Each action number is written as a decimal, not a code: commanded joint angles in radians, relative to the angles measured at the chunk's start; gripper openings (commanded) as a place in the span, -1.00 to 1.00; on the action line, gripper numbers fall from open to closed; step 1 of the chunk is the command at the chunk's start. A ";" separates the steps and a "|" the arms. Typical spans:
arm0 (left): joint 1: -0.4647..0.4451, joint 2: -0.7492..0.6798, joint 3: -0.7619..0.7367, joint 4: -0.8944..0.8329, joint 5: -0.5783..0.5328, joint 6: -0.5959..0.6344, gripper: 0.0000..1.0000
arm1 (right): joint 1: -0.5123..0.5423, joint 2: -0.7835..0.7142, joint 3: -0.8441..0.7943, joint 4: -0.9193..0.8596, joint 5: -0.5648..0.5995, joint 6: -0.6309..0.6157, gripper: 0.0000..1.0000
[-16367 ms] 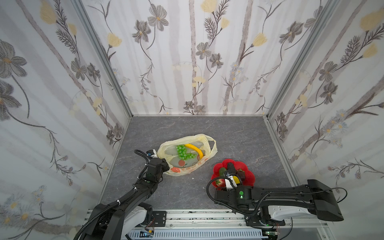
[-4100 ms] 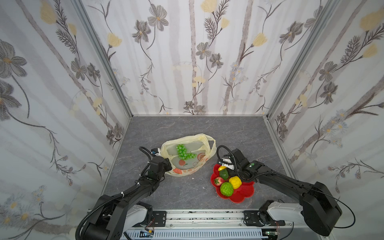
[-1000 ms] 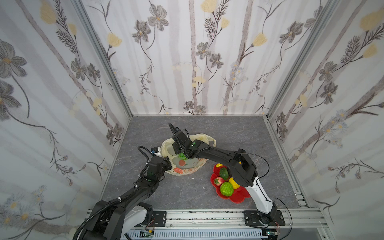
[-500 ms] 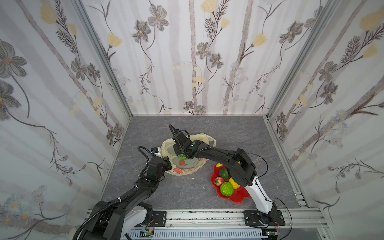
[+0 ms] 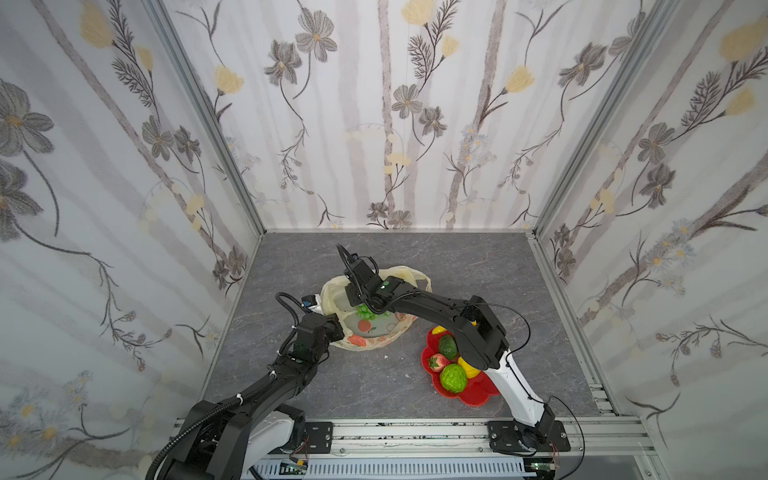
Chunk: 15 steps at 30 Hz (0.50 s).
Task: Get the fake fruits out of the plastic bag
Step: 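Move the right gripper over the bag and lower it toward the green grapes, then close the right gripper on the stem of the green grapes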
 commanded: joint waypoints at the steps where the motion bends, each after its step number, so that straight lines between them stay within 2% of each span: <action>1: 0.002 0.001 0.003 0.032 0.005 -0.003 -1.00 | 0.000 0.012 0.016 0.003 0.017 -0.006 -0.48; 8: 0.001 0.000 0.004 0.032 0.005 -0.005 -1.00 | 0.000 0.023 0.018 -0.001 0.009 -0.002 -0.55; 15: 0.001 -0.004 0.002 0.031 0.003 -0.003 -1.00 | -0.001 0.030 0.020 -0.011 0.017 0.002 -0.51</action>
